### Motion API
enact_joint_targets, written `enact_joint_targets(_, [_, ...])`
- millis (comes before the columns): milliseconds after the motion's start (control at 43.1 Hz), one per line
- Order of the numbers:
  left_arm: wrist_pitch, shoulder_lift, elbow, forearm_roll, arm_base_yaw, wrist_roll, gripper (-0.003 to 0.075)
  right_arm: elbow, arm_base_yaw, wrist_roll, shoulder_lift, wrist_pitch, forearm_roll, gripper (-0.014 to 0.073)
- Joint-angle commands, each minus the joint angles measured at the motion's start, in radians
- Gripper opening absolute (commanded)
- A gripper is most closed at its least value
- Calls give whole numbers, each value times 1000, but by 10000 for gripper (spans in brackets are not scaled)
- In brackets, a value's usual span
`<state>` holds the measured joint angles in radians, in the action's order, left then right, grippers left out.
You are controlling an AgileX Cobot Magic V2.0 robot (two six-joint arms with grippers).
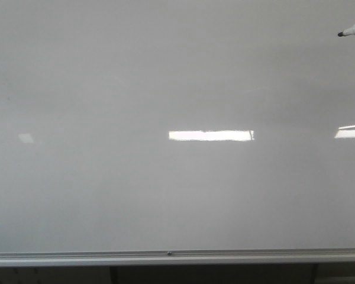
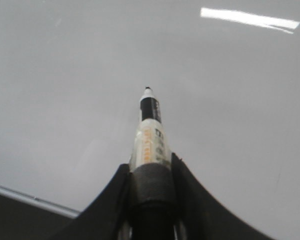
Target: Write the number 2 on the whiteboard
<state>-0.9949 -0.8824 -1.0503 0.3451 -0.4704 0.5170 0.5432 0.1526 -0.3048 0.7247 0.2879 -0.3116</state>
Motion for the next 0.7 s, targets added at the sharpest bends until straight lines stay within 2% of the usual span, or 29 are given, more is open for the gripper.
enact_joint_targets(0, [60, -8, -26, 36, 3, -11, 472, 20, -6, 3, 18, -178, -17, -67])
enact_joint_targets(255, [60, -41, -26, 36, 3, -11, 472, 20, 2, 3, 147, -378, -17, -68])
enact_joint_targets(487, [64, -48, -26, 36, 3, -11, 472, 22, 103, 3, 265, -593, 37, -68])
enact_joint_targets(672, [64, -48, -26, 36, 3, -11, 472, 22, 110, 3, 369, -699, 41, -68])
